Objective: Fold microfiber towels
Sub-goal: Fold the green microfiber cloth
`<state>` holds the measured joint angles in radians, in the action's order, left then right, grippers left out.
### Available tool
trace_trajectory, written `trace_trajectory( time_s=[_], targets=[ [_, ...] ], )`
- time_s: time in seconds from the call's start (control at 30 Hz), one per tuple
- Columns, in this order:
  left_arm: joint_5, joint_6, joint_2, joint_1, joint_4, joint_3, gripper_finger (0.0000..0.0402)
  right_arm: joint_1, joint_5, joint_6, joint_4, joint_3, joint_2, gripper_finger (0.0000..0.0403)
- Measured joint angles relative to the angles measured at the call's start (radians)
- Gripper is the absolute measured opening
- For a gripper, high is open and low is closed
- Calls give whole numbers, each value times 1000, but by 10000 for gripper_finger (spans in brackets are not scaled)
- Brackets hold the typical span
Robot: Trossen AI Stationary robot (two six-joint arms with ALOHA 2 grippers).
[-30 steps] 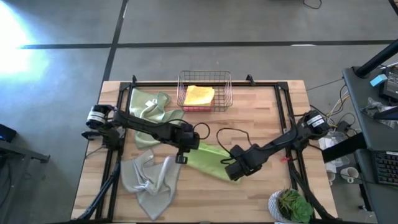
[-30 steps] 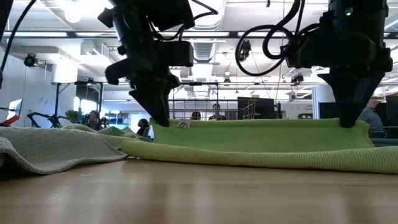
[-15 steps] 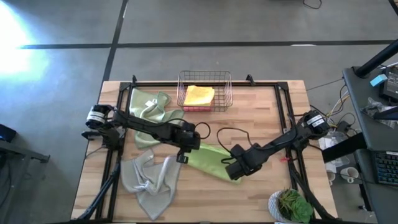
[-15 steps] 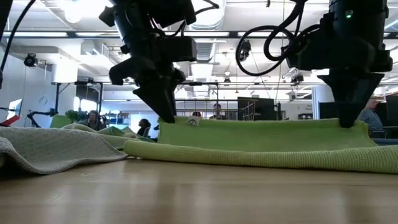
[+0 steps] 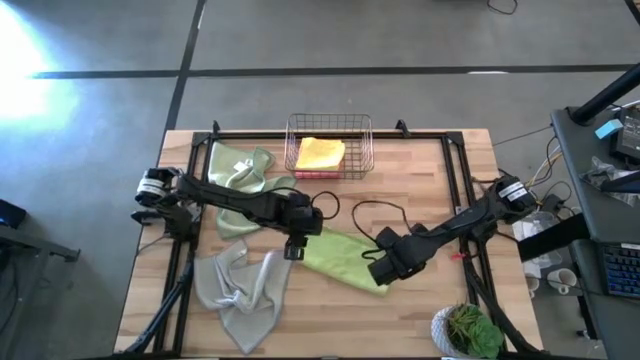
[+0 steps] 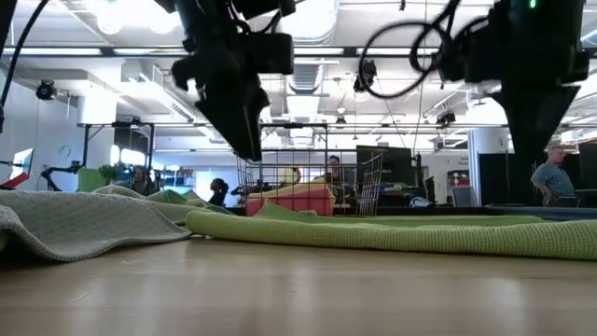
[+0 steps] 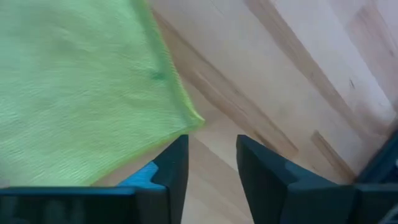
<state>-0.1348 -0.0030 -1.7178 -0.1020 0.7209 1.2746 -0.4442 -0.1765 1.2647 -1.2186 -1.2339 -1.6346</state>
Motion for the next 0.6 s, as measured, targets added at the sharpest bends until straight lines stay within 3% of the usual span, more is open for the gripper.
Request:
trace_trajectory(
  time_s=[0.17,0.27,0.6],
  targets=[
    [100,-121,1,-8,-40,-12,155,-26,0,-8,9,-15,46,134],
    [110,-149,-6,-17,-110,-60,135,-47,0,-1,20,-22,64,129],
    [140,-137,-44,-18,-224,-120,34,-74,0,19,27,-29,68,108]
  ],
)
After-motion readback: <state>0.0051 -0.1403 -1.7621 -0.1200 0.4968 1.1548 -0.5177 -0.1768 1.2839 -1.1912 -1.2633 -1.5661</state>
